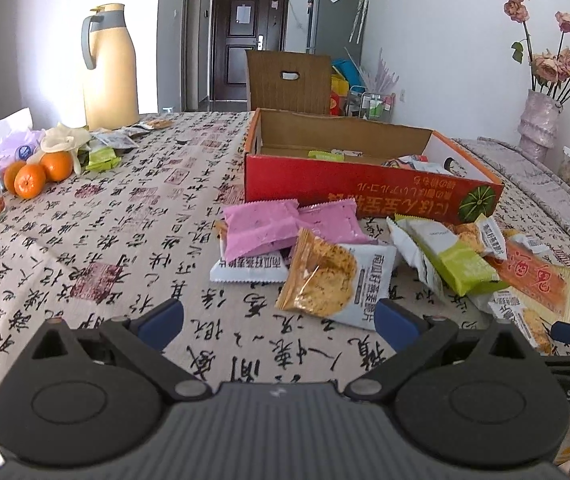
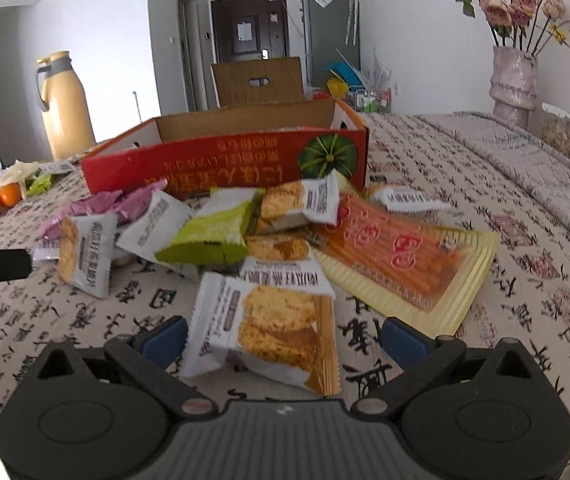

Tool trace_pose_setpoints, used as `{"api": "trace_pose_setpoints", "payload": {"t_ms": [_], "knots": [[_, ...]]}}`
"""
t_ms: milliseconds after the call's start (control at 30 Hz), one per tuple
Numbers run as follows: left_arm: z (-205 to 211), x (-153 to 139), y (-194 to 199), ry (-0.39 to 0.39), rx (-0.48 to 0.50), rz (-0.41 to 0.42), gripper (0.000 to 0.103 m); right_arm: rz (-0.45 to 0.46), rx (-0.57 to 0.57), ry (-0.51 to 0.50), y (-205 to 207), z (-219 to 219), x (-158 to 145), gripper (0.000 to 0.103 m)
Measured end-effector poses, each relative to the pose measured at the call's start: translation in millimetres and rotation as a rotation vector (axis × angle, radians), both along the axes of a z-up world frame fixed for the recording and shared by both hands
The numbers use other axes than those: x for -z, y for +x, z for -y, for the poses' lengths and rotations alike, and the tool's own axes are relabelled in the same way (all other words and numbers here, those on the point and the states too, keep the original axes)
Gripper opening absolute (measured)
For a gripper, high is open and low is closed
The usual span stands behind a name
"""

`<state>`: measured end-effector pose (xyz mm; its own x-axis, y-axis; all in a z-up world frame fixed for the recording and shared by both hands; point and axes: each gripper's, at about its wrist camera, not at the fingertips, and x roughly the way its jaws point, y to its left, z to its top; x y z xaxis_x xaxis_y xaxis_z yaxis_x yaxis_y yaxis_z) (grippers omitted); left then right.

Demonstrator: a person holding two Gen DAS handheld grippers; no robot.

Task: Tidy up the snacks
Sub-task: 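Grasp the white biscuit packet with a clear window using the right gripper, then grasp a white oat-crisp packet with the left gripper while the right gripper holds its biscuit packet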

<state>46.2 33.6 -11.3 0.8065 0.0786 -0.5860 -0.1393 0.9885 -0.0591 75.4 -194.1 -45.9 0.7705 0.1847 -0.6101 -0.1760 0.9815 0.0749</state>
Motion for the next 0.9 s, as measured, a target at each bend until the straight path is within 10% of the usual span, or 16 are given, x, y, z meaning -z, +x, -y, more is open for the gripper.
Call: {"api": "trace_pose_setpoints", "payload": {"t_ms": [567,900], "knots": [[1.2,3.3,0.9,0.001,0.004,-0.012,0.103,0.058,-0.005,-0.047,-8.4,-0.9,-0.9,0.054],[3.0,4.7,4.5,-0.001,0.015,-0.013,0.103,0.094,-0.014,-0.026,-16.6,5.0,-6.9,0.048]]}}
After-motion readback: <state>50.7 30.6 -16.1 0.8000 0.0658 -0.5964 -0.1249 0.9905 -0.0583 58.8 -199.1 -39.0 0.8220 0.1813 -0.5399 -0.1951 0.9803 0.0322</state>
